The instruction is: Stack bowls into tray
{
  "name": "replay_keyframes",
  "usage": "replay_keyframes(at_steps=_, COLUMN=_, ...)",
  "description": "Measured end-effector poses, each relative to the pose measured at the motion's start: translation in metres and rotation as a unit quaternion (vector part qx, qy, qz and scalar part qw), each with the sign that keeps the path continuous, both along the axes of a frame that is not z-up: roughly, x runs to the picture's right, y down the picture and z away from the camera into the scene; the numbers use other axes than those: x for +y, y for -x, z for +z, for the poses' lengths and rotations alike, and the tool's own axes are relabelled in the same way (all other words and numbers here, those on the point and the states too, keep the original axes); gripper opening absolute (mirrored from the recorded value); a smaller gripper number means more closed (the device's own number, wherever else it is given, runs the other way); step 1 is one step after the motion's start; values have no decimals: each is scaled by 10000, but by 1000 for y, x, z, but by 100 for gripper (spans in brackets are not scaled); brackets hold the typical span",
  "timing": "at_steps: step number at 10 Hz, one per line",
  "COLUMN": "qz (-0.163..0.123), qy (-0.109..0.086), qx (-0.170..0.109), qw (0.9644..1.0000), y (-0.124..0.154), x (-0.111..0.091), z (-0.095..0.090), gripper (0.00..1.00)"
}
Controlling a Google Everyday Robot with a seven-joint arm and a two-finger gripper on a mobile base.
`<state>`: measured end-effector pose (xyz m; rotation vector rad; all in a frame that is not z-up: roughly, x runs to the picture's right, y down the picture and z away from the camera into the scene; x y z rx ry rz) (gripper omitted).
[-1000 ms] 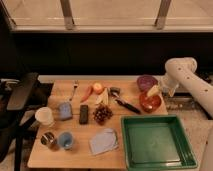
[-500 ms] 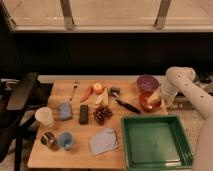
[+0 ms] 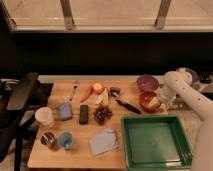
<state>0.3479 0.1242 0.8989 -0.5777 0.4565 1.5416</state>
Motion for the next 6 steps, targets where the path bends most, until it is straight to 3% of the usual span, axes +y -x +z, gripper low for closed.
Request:
replay_keyframes(at_steps=4, qz=-168, qy=-265, qx=117, qw=9994, y=2, x=-14, z=-14, gripper=8)
replay_keyframes(at_steps=6, qz=-193, qy=-469, qx=189, qw=9985, y=0, x=-34, z=-25, gripper=0)
